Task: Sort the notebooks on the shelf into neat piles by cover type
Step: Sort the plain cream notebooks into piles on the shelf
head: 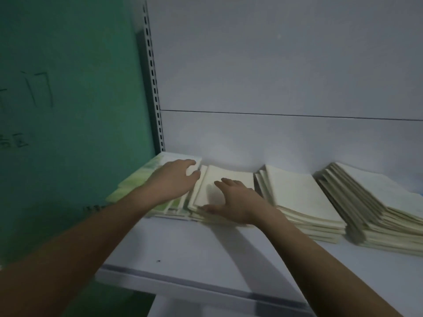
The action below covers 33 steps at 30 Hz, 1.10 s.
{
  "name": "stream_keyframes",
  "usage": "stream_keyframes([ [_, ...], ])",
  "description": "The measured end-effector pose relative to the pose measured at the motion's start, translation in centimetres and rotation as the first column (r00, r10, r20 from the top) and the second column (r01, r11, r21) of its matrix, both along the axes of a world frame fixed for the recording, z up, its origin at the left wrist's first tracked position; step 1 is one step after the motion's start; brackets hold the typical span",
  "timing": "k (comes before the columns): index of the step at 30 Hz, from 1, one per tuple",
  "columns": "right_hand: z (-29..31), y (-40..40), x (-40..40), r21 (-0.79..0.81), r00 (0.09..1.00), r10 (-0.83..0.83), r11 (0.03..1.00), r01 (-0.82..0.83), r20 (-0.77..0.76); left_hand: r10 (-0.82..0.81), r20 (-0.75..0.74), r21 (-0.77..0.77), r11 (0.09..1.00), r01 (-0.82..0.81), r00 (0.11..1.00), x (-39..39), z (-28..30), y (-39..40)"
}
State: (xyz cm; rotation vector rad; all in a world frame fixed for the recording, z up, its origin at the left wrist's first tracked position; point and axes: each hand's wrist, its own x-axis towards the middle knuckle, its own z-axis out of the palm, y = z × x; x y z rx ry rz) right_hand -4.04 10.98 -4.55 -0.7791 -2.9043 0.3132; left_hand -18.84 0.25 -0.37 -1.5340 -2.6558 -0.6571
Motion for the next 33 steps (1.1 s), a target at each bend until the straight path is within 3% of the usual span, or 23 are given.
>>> stream_keyframes([
  [3, -1.2, -0.3, -1.7, -0.018, 0.993, -0.027, 0.999, 0.030, 0.116, -0.056, -0.070, -0.048, 0.997, 0.053, 0.996, -1.2, -0.9, -0.7],
  [6, -2.5, -1.8, -1.4, 0.015, 0.982, -0.064, 0.998, 0.062, 0.181, -0.095, -0.048, -0.080, 0.993, 0.091, 0.994, -1.8, -1.3, -0.7],
  [9, -4.0, -4.2, 0.6, 0.133, 0.988, -0.083, 0.989, 0.066, 0.127, -0.098, -0.089, -0.097, 0.991, 0.090, 0.991, -1.8, -2.0, -0.7],
  [12, -4.7, -5.4, 2.2, 0.252, 0.995, -0.069, 0.966, 0.050, 0.067, -0.154, -0.014, 0.097, 0.983, 0.154, 0.988, -2.0, -2.1, -0.8],
  [15, -4.6, -5.6, 2.4, 0.271, 0.998, -0.052, 0.961, 0.044, 0.022, -0.209, 0.084, 0.287, 0.941, 0.177, 0.974, -2.0, -1.8, -0.7],
  [17, -4.0, -5.4, 2.2, 0.191, 0.997, -0.069, 0.979, 0.074, -0.034, -0.242, 0.124, 0.351, 0.918, 0.186, 0.962, -1.7, -1.5, -0.5],
  [18, -3.3, -5.2, 2.2, 0.078, 0.988, -0.109, 0.990, 0.117, -0.110, -0.254, 0.142, 0.375, 0.908, 0.185, 0.957, -1.5, -1.2, -0.4],
  [21, -0.1, -4.8, 2.0, -0.249, 0.865, -0.287, 0.948, 0.196, -0.411, -0.262, 0.270, 0.428, 0.895, 0.128, 0.926, -0.9, 0.1, -0.4],
  [22, 1.0, -4.7, 1.8, -0.276, 0.817, -0.331, 0.936, 0.220, -0.473, -0.271, 0.406, 0.420, 0.904, 0.085, 0.873, -0.8, 0.6, -0.4],
  [23, 1.9, -4.7, 1.6, -0.263, 0.780, -0.345, 0.935, 0.237, -0.522, -0.287, 0.598, 0.388, 0.921, 0.043, 0.748, -0.6, 1.0, -0.3],
  [25, 3.4, -5.1, 1.0, -0.151, 0.754, -0.292, 0.956, 0.252, -0.589, -0.298, 0.914, 0.306, 0.952, 0.015, 0.276, -0.2, 1.9, -0.5],
  [26, 4.0, -5.6, 0.7, -0.086, 0.762, -0.237, 0.969, 0.233, -0.603, -0.303, 0.951, 0.302, 0.953, 0.028, 0.061, 0.0, 2.2, -0.6],
  [27, 4.3, -6.2, 0.4, -0.005, 0.786, -0.165, 0.980, 0.201, -0.596, -0.326, 0.943, 0.329, 0.944, 0.028, -0.073, 0.3, 2.6, -0.6],
  [29, 4.4, -7.0, -0.2, 0.229, 0.863, -0.011, 0.962, 0.147, -0.504, -0.378, 0.915, 0.377, 0.926, -0.031, -0.145, 0.7, 3.1, -0.8],
  [31, 4.2, -7.3, -0.8, 0.421, 0.907, 0.077, 0.899, 0.116, -0.415, -0.390, 0.916, 0.381, 0.920, -0.094, -0.100, 0.8, 3.7, -1.1],
  [33, 4.1, -7.2, -1.1, 0.456, 0.928, 0.132, 0.889, 0.045, -0.348, -0.366, 0.931, 0.363, 0.925, -0.108, -0.007, 0.4, 3.8, -1.3],
])
